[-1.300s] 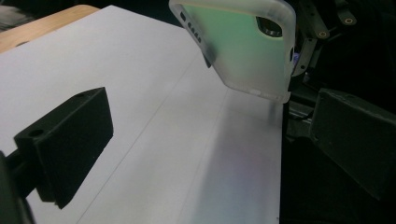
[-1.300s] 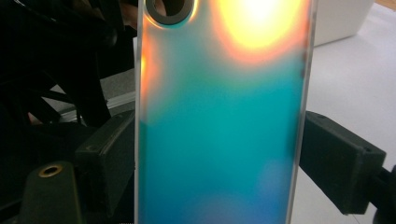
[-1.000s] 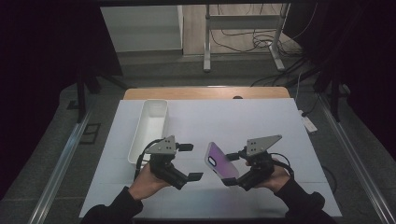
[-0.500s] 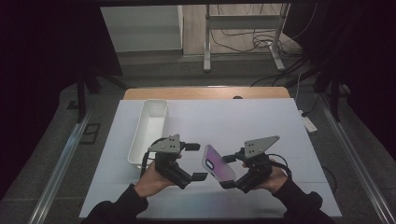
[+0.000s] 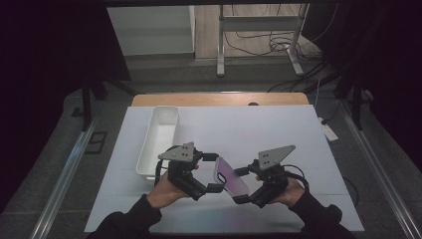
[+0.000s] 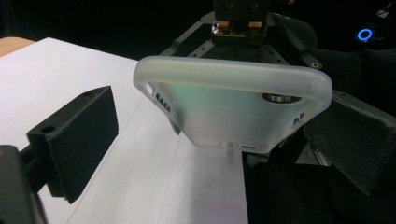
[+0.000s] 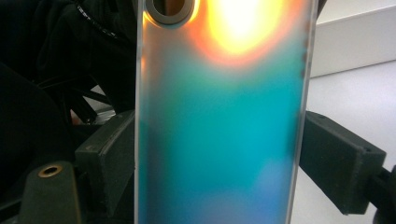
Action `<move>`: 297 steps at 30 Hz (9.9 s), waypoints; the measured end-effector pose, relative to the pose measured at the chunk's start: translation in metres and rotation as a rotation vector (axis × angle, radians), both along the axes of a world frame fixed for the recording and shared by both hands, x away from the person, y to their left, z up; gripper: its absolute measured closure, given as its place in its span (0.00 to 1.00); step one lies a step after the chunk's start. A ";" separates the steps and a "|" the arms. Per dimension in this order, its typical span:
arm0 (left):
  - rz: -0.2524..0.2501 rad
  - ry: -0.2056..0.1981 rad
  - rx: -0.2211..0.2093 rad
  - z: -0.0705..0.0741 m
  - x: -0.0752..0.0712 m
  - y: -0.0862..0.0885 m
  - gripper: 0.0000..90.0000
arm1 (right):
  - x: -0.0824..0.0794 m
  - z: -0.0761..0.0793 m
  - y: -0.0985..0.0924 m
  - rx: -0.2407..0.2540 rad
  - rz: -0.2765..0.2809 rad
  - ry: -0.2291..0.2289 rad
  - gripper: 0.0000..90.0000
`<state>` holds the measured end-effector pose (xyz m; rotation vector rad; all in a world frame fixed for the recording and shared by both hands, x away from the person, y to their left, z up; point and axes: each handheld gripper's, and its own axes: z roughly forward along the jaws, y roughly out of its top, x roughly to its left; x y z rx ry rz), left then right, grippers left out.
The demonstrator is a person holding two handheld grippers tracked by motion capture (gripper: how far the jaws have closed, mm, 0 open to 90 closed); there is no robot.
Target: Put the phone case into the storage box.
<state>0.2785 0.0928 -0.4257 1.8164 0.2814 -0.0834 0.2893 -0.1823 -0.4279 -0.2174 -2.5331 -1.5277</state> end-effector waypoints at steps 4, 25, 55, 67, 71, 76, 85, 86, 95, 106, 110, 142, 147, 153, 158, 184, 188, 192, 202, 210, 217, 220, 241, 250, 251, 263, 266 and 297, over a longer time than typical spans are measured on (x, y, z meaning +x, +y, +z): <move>-0.020 0.003 -0.013 0.000 0.000 -0.001 0.06 | -0.001 -0.001 0.002 0.001 0.013 0.006 0.19; -0.083 0.019 -0.029 0.001 -0.002 0.000 0.18 | -0.004 -0.003 0.006 -0.008 0.046 -0.010 0.18; 0.047 -0.012 0.093 0.003 0.000 0.006 0.19 | -0.003 -0.012 0.001 -0.150 -0.055 -0.068 0.03; 0.109 -0.016 0.119 0.003 0.002 0.010 0.19 | -0.006 -0.012 -0.005 -0.204 -0.101 -0.083 0.03; 0.134 -0.022 0.132 0.004 0.002 0.011 0.19 | -0.007 -0.013 -0.008 -0.222 -0.121 -0.086 0.02; 0.178 -0.021 0.157 0.005 0.004 0.014 0.19 | -0.008 -0.014 -0.011 -0.239 -0.140 -0.096 0.02; 0.231 -0.031 0.193 0.005 0.007 0.016 0.19 | -0.011 -0.013 -0.018 -0.243 -0.185 -0.113 0.02; 0.236 -0.031 0.196 0.006 0.007 0.016 0.19 | -0.011 -0.013 -0.018 -0.246 -0.192 -0.116 0.02; 0.284 -0.026 0.211 0.007 0.010 0.020 0.19 | -0.014 -0.013 -0.027 -0.277 -0.247 -0.139 0.00; 0.335 -0.024 0.234 0.008 0.015 0.024 0.19 | -0.021 -0.013 -0.040 -0.277 -0.292 -0.140 0.00; 0.354 -0.025 0.244 0.009 0.017 0.025 0.19 | -0.023 -0.013 -0.045 -0.285 -0.316 -0.142 0.00; 0.447 0.016 0.246 0.013 0.035 0.040 0.19 | -0.040 -0.015 -0.084 -0.287 -0.473 -0.134 0.00; 0.456 0.030 0.246 0.014 0.040 0.042 0.19 | -0.042 -0.016 -0.090 -0.290 -0.503 -0.134 0.00; 0.475 0.029 0.260 0.017 0.044 0.045 0.19 | -0.046 -0.018 -0.098 -0.305 -0.553 -0.140 0.00; 0.499 0.023 0.276 0.023 0.048 0.046 0.19 | -0.049 -0.017 -0.103 -0.308 -0.584 -0.141 0.00; 0.590 0.024 0.330 0.048 0.067 0.059 0.19 | -0.072 -0.019 -0.127 -0.311 -0.774 -0.108 0.00; 0.603 0.025 0.330 0.053 0.069 0.062 0.19 | -0.073 -0.019 -0.130 -0.309 -0.806 -0.099 0.00; 0.612 0.028 0.337 0.056 0.072 0.065 0.19 | -0.073 -0.019 -0.131 -0.310 -0.830 -0.097 0.00; 0.645 0.029 0.355 0.065 0.079 0.071 0.19 | -0.073 -0.019 -0.132 -0.319 -0.839 -0.094 0.00; 0.687 0.031 0.373 0.076 0.087 0.079 0.19 | -0.073 -0.019 -0.131 -0.321 -0.843 -0.097 0.00; 0.719 0.039 0.382 0.078 0.094 0.087 0.19 | -0.073 -0.019 -0.131 -0.325 -0.833 -0.096 0.00; 0.740 0.039 0.391 0.079 0.097 0.093 0.19 | -0.073 -0.020 -0.131 -0.328 -0.830 -0.098 0.00; 0.848 0.069 0.446 0.072 0.117 0.120 0.19 | -0.073 -0.020 -0.130 -0.336 -0.816 -0.094 0.00; 0.877 0.091 0.456 0.063 0.127 0.126 0.19 | -0.073 -0.020 -0.130 -0.336 -0.811 -0.092 0.00; 0.877 0.091 0.456 0.063 0.127 0.126 0.19 | -0.073 -0.020 -0.130 -0.336 -0.811 -0.092 0.00; 0.908 0.117 0.467 0.055 0.142 0.131 0.19 | -0.073 -0.020 -0.130 -0.338 -0.808 -0.089 0.00; 0.909 0.122 0.472 0.053 0.145 0.131 0.19 | -0.073 -0.020 -0.129 -0.338 -0.808 -0.089 0.00; 0.943 0.168 0.504 0.023 0.174 0.129 0.19 | -0.073 -0.021 -0.129 -0.344 -0.799 -0.089 0.00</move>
